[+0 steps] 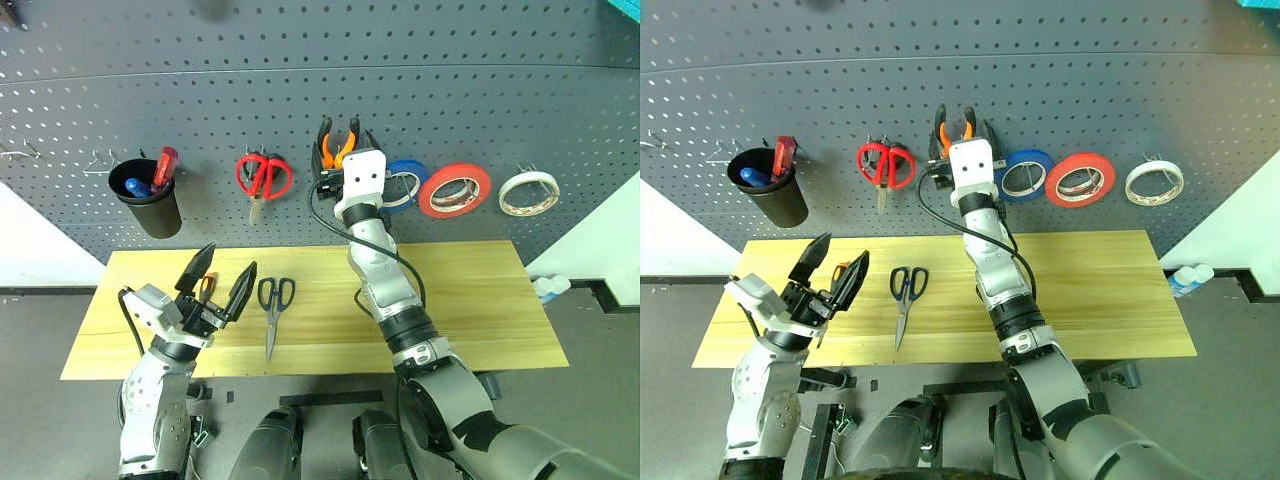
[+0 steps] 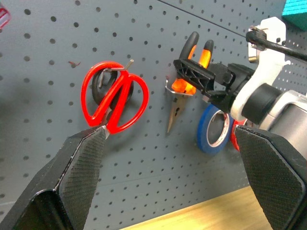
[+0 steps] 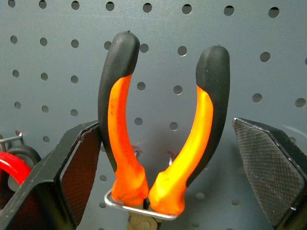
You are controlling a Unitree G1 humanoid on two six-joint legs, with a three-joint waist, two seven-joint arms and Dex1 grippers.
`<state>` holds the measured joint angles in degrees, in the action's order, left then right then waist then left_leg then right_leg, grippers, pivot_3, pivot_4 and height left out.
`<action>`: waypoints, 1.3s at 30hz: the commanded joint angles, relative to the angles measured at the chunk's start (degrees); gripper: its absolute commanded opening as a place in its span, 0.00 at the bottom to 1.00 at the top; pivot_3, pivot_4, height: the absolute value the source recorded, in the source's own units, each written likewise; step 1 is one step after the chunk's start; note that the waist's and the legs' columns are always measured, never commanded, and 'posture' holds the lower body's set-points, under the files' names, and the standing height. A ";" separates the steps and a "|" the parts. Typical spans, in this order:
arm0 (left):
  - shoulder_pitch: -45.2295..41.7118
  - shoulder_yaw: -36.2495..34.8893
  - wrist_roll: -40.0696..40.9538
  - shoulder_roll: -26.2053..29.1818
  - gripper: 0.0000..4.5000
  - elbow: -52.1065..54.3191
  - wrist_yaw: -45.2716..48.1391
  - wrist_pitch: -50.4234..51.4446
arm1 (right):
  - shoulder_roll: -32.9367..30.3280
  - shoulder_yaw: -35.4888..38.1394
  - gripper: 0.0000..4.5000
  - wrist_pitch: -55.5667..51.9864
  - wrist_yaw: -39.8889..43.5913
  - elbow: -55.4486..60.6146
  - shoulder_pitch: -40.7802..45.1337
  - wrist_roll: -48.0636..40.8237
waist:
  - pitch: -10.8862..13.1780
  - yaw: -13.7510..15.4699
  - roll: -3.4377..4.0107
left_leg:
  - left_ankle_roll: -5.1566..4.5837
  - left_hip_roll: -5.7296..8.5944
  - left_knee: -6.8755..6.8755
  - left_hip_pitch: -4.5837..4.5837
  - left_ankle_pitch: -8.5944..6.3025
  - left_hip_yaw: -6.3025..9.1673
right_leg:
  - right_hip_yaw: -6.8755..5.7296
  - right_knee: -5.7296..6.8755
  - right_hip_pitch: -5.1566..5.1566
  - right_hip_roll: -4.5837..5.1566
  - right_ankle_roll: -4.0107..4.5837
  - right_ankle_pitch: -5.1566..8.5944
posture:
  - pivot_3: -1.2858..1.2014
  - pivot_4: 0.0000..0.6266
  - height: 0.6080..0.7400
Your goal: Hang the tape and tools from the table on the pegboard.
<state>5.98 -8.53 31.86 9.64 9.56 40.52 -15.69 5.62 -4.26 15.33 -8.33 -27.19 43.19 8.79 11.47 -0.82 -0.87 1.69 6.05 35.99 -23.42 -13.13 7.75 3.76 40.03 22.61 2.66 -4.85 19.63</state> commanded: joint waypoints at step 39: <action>-5.53 0.65 -0.54 -1.73 1.00 -5.20 3.28 -3.59 | -5.77 -0.23 1.00 -6.64 3.15 15.43 -9.72 1.52 | -2.80 -0.09 -0.36 | 0.18 0.00 0.13 0.01 0.11 -0.02 | -0.01 0.05 -0.11 -0.02 -0.02 -0.01 | 0.52 0.12 0.82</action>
<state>1.12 -8.15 31.64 7.93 3.39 43.53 -18.07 0.34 -5.19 8.44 -4.75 -14.78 33.47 10.03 8.67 -0.91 -1.23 1.87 6.05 36.13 -23.40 -13.02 7.73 3.75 40.08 22.49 2.64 -4.87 19.61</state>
